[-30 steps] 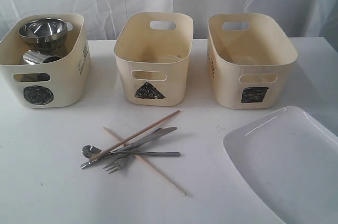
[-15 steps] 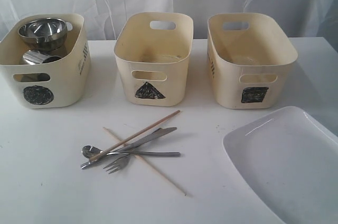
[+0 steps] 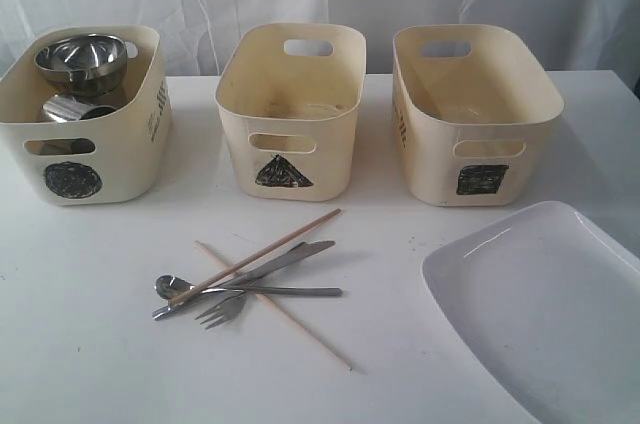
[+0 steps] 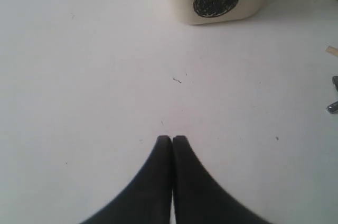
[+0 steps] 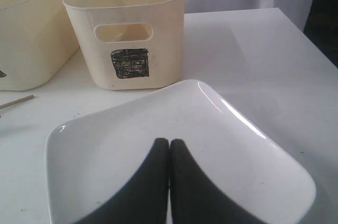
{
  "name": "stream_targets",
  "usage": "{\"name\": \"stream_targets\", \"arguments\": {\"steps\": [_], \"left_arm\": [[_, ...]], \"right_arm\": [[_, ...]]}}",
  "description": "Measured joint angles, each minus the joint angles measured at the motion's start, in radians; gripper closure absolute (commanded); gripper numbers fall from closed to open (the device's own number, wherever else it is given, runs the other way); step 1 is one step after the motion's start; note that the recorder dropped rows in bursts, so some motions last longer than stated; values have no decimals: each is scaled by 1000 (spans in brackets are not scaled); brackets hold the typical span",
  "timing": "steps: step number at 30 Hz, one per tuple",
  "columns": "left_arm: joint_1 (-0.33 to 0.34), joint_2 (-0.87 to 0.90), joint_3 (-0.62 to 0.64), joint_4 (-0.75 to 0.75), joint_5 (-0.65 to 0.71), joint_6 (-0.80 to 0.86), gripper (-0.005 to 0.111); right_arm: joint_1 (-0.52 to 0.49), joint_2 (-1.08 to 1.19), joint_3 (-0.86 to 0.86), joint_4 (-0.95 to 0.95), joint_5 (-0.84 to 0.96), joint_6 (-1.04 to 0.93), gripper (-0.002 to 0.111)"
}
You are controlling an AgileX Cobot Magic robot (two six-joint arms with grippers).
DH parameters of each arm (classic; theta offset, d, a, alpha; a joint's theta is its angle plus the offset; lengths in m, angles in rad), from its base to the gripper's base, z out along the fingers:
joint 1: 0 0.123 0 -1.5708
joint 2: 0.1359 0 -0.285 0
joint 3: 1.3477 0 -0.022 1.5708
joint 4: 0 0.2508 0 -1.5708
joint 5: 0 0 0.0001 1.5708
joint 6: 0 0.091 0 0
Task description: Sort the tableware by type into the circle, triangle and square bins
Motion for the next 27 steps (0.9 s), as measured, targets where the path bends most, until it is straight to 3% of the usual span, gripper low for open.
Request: {"name": "stream_targets", "arguments": {"steps": [3, 12, 20, 27], "left_arm": [[17, -37, 36, -2, -38, 5, 107], [186, -189, 207, -140, -124, 15, 107], [195, -198, 338, -270, -126, 2, 107], [181, -198, 340, -303, -133, 4, 107]], "right_arm": [[0, 0, 0, 0, 0, 0, 108], [0, 0, 0, 0, 0, 0, 108], [0, 0, 0, 0, 0, 0, 108], [0, 0, 0, 0, 0, 0, 108]]}}
